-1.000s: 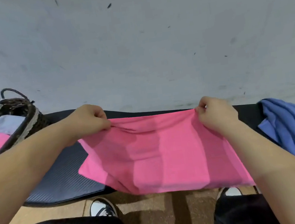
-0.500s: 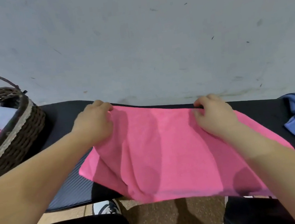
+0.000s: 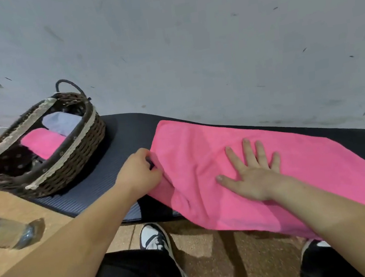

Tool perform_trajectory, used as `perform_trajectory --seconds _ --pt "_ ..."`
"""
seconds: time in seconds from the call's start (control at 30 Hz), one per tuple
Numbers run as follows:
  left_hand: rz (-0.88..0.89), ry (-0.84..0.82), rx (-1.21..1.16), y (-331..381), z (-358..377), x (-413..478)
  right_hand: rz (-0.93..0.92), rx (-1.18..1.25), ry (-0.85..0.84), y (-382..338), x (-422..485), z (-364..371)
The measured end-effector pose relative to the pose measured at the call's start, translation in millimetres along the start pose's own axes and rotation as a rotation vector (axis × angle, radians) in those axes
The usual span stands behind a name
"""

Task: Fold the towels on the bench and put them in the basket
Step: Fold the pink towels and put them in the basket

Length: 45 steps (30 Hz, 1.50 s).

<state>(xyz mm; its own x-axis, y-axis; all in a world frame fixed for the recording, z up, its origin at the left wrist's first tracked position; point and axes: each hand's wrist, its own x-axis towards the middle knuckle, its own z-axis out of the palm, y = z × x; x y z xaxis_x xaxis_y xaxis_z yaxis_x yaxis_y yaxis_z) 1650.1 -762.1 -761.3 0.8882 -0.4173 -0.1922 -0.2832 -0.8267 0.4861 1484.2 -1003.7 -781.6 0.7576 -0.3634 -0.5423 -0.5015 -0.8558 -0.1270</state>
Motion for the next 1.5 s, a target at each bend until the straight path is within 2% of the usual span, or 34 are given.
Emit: perform_trajectory --seconds 0.2,0.33,0.47,0.53,0.6,0.67,0.77,0.87,0.97,1.07,1.17,1.33,1.43,1.5 --pt "-0.002 -0.124 0.014 -12 -7 -14 0.015 -0.017 0.098 0 21 -8" --pt "-0.088 -0.171 0.171 -36 -31 -24 0.000 -0.030 0.143 -3 32 -15" --pt "-0.185 -0.220 0.355 -56 -52 -38 -0.020 -0.045 0.110 -8 33 -20" --pt "-0.137 -0.099 0.420 -56 -55 -34 -0.050 -0.056 0.085 -12 30 -20" --pt "-0.012 0.023 0.359 -49 -51 -25 -0.096 -0.083 0.062 -17 26 -18" --pt "0.139 0.077 0.270 -30 -38 -17 -0.145 -0.098 0.047 -22 20 -16" --pt "0.266 -0.011 0.266 3 -9 3 -0.167 -0.116 0.063 -26 9 -16" --pt "0.315 -0.115 0.392 30 21 30 0.007 -0.149 0.028 -28 -2 -26" --pt "0.234 -0.217 0.377 44 45 45 0.155 -0.118 -0.066 -24 -7 -36" --pt "0.161 -0.259 0.361 46 50 50 0.183 -0.047 -0.123 -17 -1 -36" --pt "0.098 -0.213 0.331 22 40 59 0.164 0.006 -0.110 -21 8 -32" --pt "0.065 -0.127 0.374 -13 24 62 -0.005 0.015 -0.055 -31 7 -26" --pt "0.072 -0.096 0.354 -4 24 57 -0.051 0.023 -0.025 -21 -4 -29" --pt "0.131 -0.076 0.376 15 26 51 -0.017 0.052 -0.007 -6 -14 -34"
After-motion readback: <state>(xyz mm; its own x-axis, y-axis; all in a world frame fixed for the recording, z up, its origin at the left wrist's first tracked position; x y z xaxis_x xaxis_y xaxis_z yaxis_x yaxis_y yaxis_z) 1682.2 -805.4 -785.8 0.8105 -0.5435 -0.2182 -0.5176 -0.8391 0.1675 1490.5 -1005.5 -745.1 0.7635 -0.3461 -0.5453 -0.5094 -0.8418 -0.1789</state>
